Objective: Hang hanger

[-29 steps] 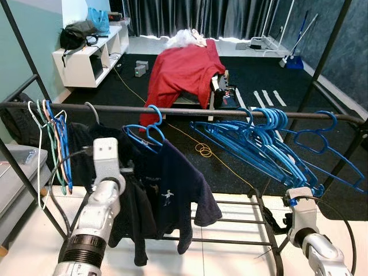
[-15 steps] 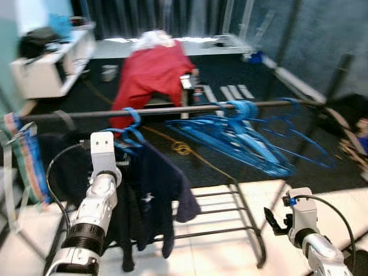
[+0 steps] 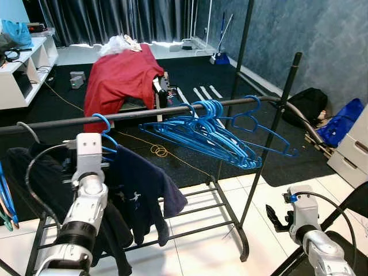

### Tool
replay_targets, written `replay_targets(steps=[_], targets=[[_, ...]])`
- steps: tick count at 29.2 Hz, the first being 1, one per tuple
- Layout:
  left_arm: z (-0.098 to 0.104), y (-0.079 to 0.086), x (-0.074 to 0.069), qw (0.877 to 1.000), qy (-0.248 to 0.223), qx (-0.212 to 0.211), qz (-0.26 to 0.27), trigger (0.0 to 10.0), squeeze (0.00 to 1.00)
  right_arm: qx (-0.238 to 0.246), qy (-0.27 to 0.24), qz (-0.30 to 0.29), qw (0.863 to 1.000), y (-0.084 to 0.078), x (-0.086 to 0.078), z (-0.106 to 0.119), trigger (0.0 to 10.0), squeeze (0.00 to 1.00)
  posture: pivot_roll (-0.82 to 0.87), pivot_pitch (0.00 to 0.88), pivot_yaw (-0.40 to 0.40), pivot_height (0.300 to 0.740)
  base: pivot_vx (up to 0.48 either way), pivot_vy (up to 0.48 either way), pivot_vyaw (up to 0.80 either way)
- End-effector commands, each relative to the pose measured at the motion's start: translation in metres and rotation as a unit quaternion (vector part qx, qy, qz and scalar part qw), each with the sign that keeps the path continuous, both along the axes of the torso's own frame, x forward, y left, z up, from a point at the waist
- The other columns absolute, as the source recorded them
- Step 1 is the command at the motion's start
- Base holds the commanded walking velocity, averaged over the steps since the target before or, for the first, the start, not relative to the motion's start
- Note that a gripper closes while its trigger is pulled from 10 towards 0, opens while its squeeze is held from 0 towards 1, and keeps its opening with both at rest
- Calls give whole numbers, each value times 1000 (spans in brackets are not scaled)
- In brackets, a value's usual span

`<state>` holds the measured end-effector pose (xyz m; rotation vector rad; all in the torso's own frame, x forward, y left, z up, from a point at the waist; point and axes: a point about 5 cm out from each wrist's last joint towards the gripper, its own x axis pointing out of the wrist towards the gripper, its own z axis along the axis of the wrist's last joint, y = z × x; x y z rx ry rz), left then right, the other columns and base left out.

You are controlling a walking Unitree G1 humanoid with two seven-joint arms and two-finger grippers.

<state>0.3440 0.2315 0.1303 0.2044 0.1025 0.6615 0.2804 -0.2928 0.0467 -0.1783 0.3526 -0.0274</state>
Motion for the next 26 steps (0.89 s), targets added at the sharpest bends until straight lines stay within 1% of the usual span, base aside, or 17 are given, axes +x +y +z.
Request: replay_targets(steps=[1, 2, 3, 5, 9, 11, 12, 13, 14, 15, 16, 17, 18, 21, 24, 25, 26], targets=[[9, 9, -4, 999, -31, 4, 21, 10000, 0, -1, 8, 6, 1000, 3, -3, -5, 10000, 0, -58, 0, -13, 740, 0, 0, 0], [17, 11, -6, 998, -60, -3, 22, 10000, 0, -1, 8, 5, 1000, 3, -4, -6, 10000, 0, -56, 0, -7, 740, 0, 0, 0], [17, 11, -6, 998, -60, -3, 22, 10000, 0, -1, 8, 5, 1000, 3, -4, -6, 10000, 0, -56, 0, -7, 740, 0, 0, 0], [32, 15, -9, 994, -104, -2, 26, 10000, 0, 1, 9, 3, 1000, 3, -5, -8, 10000, 0, -52, 4, -4, 740, 0, 0, 0], [35, 19, -10, 993, -110, 11, 36, 10000, 0, 2, 10, 2, 1000, 4, -6, -9, 10000, 0, -52, 4, -4, 740, 0, 0, 0], [3, 18, -7, 998, -40, -43, 25, 10000, 0, 2, 11, 3, 1000, 5, -6, -10, 10000, 0, -46, 10, -9, 740, 0, 0, 0], [3, 18, -7, 998, -40, -43, 25, 10000, 0, 2, 11, 3, 1000, 5, -6, -10, 10000, 0, -46, 10, -9, 740, 0, 0, 0], [-6, 18, -8, 998, -20, -59, 23, 10000, 0, 2, 11, 3, 1000, 5, -6, -10, 10000, 0, -46, 10, -9, 740, 0, 0, 0], [-6, 18, -8, 998, -20, -59, 23, 10000, 0, 2, 11, 3, 1000, 5, -6, -10, 10000, 0, -46, 10, -9, 740, 0, 0, 0], [-19, 15, -8, 997, 15, -68, 16, 10000, 0, 2, 11, 5, 1000, 6, -6, -10, 10000, 0, -50, 11, -6, 740, 0, 0, 0], [-32, 12, -11, 994, 43, -96, 16, 10000, 0, 2, 11, 5, 1000, 6, -6, -11, 10000, 0, -57, 14, -3, 740, 0, 0, 0], [-41, 9, -13, 991, 62, -117, 16, 10000, 0, 2, 10, 6, 1000, 7, -6, -11, 10000, 0, -57, 14, -3, 740, 0, 0, 0], [-49, 6, -15, 989, 82, -123, 14, 10000, 0, 3, 9, 5, 1000, 7, -6, -11, 10000, 0, -59, 16, -1, 740, 0, 0, 0], [-56, 4, -15, 987, 103, -123, 6, 10000, 0, 3, 8, 4, 1000, 6, -7, -11, 10000, 0, -64, 18, -1, 740, 0, 0, 0], [-57, -2, -11, 984, 113, -139, -14, 10000, 0, 2, 8, 2, 1000, 4, -9, -11, 10000, 0, -67, 18, 0, 740, 0, 0, 0], [-57, -2, -9, 983, 112, -143, -17, 0, 0, 1, 7, 2, 1000, 4, -10, -11, 10000, 0, -67, 19, 2, 740, 0, 0, 0], [-57, -2, -9, 983, 112, -143, -17, 0, 0, 1, 7, 2, 1000, 4, -10, -11, 10000, 0, -67, 19, 2, 740, 0, 0, 0]])
